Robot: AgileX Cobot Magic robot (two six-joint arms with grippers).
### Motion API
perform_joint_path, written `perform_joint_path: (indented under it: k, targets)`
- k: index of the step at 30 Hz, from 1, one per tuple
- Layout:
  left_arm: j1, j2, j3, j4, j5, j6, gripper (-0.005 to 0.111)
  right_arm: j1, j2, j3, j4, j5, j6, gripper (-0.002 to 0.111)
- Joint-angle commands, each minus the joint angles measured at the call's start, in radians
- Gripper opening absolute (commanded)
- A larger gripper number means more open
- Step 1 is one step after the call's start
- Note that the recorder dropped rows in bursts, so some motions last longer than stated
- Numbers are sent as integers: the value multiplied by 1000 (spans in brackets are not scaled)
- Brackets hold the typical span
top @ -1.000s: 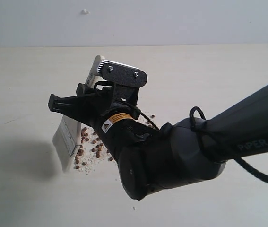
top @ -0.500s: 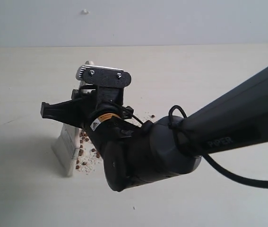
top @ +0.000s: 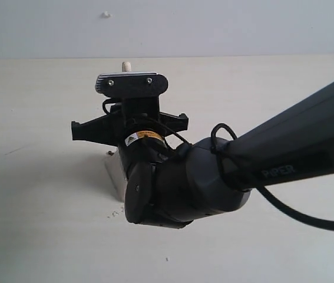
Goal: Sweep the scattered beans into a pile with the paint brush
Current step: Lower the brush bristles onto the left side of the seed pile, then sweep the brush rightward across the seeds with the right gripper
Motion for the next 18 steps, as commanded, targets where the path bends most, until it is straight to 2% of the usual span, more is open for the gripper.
perform_joint_path:
  k: [1,7,11,14,18]
  targets:
    - [1,-7,-1,-8,-1,3,0,0,-9,-2,15,-49,-20,0]
    - [1,-7,-1,-8,-1,3,0,0,-89,-2,23,29,16,0]
    - [1,-7,-1,-8,-1,3,0,0,-134,-2,5,77,139,0]
    - [1,-7,-1,-8,-1,3,0,0,-73,-16,-70,22,331,0]
    - [1,-7,-1,-8,-1,3,0,0,9,-84,-70,2,344,0]
